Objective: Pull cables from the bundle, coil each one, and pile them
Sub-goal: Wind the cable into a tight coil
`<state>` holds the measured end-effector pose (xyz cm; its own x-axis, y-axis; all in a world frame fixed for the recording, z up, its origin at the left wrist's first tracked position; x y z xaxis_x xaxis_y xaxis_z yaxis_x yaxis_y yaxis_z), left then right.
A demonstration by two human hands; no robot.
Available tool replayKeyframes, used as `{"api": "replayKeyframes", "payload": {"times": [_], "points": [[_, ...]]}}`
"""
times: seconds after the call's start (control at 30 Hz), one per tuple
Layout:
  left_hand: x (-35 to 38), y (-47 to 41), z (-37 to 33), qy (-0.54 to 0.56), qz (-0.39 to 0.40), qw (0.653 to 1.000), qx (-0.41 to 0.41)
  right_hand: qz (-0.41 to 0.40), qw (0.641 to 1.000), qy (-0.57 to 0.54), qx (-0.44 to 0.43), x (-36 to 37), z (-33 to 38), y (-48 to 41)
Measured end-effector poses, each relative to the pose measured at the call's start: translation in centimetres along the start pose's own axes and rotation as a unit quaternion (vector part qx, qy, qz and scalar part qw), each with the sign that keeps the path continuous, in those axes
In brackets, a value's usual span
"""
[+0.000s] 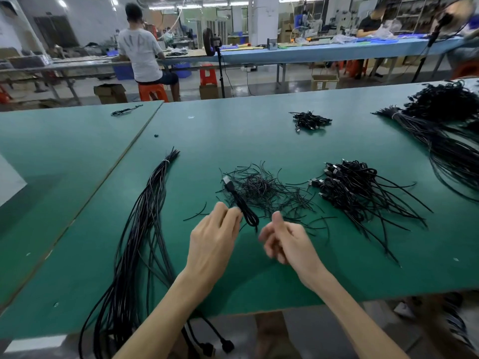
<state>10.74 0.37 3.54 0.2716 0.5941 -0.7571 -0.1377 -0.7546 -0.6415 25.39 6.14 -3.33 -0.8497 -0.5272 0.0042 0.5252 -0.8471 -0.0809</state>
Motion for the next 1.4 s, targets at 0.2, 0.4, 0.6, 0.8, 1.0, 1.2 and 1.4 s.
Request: {"api": "replayKeyframes", "payload": {"times": [0.2,0.4,0.6,0.8,1.0,1.2,1.4], "points": [[1.7,1.0,-4.2,0.032,0.113,0.973,0.197,0.016,1.000,-0.023,-0.002,0.3,0.2,-0.2],[2.3,1.3,-5.2,0.053,0.182,0.956,0.223,-0.002,0.999,-0.010,-0.038,-0.6,0.3,-0.1],[4.1,0.7,-4.1,0.158,0.279,0.933,0.165,-0.028,0.998,-0.019,-0.056,-1.3,0.6,0.1],[7.2,0.5,-1.1,0.402,0.386,0.828,-0.066,-0.041,0.998,-0.004,-0.056,-1.5,0.4,0.2],[7.2,-0.1,-0.2,0.431,0.346,0.827,-0.110,-0.030,0.998,-0.015,-0.060,-1.4,0.3,0.0],[6.3,-0.6,0.3,0.434,0.283,0.845,-0.130,-0.008,0.999,-0.022,-0.031,-1.2,-0.5,-0.4],[6.0,-0.2,0.3,0.532,0.298,0.781,-0.135,-0.027,0.997,0.012,-0.077,-1.5,0.2,0.0]]}}
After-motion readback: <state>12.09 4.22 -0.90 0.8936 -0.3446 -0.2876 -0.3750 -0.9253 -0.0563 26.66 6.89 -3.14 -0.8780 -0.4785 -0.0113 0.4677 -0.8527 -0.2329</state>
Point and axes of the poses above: each hand's wrist, its own y-axis away from the middle knuckle, its own x-axis out of the palm, z = x × y, the point moved 8 cm from there along -y, towards the middle knuckle, and after that the axes turned 11 degrees about z, right-handed, at the moved point
